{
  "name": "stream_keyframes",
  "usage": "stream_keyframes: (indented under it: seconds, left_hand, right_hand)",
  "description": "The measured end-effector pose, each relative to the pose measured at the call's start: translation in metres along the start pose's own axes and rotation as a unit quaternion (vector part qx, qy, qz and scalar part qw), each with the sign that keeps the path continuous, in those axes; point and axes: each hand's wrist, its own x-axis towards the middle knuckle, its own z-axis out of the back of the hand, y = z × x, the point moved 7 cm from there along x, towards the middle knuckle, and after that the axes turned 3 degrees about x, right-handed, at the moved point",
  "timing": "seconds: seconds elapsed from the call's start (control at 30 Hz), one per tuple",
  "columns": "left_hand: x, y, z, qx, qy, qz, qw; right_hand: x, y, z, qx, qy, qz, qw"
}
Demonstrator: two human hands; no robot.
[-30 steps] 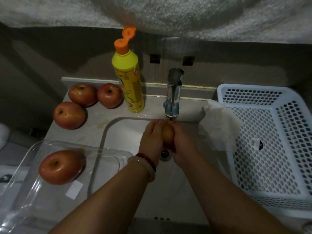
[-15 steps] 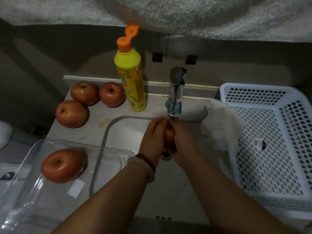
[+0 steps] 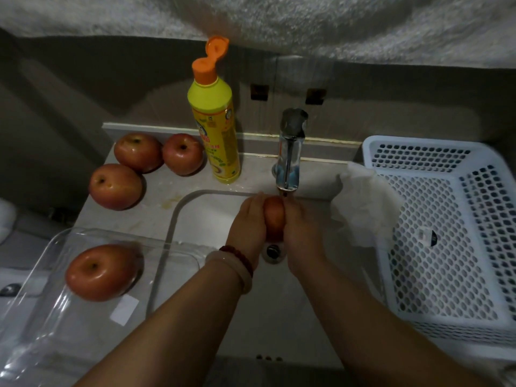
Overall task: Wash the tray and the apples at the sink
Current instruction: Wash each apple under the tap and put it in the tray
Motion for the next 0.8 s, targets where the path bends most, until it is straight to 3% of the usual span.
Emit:
stream_keyframes:
  seconds: [0.07, 0.13, 0.3, 0.37, 0.47, 0.57, 0.67, 0.73, 0.8]
  left_hand:
    - [-0.002, 0.001, -0.005, -0.019, 0.051, 0.027, 0.998]
    - [-0.004, 0.003, -0.007, -0.042, 0.075, 0.035, 0.996]
    - [-0.004, 0.000, 0.005, -0.039, 0.010, -0.022, 0.999]
    - [-0.007, -0.007, 0.009, 0.000, -0.002, -0.057, 0.998]
    - [-0.013, -0.017, 0.016, 0.031, -0.019, -0.091, 0.995]
    - [-0.019, -0.024, 0.022, 0.053, -0.025, -0.101, 0.993]
    - [-0.026, -0.029, 0.025, 0.074, -0.021, -0.113, 0.991]
    - [-0.032, -0.034, 0.029, 0.082, -0.025, -0.125, 0.988]
    - [-0.038, -0.039, 0.033, 0.091, -0.030, -0.132, 0.987]
  right_hand:
    - [-0.011, 0.021, -0.001, -0.115, 0.017, 0.185, 0.976]
    - [-0.018, 0.023, -0.004, -0.153, 0.039, 0.276, 0.948]
    - [-0.009, 0.013, 0.012, -0.048, -0.014, 0.080, 0.996]
    - [-0.014, 0.023, 0.020, -0.034, -0.025, 0.090, 0.995]
    - [-0.027, 0.044, 0.034, -0.078, -0.035, 0.175, 0.981]
    - [-0.044, 0.083, 0.036, -0.147, -0.053, 0.313, 0.937]
    - [-0.053, 0.135, 0.016, -0.247, -0.052, 0.459, 0.852]
    - [-0.047, 0.151, 0.000, -0.310, -0.034, 0.495, 0.811]
    - [-0.040, 0.146, -0.009, -0.347, -0.025, 0.499, 0.794]
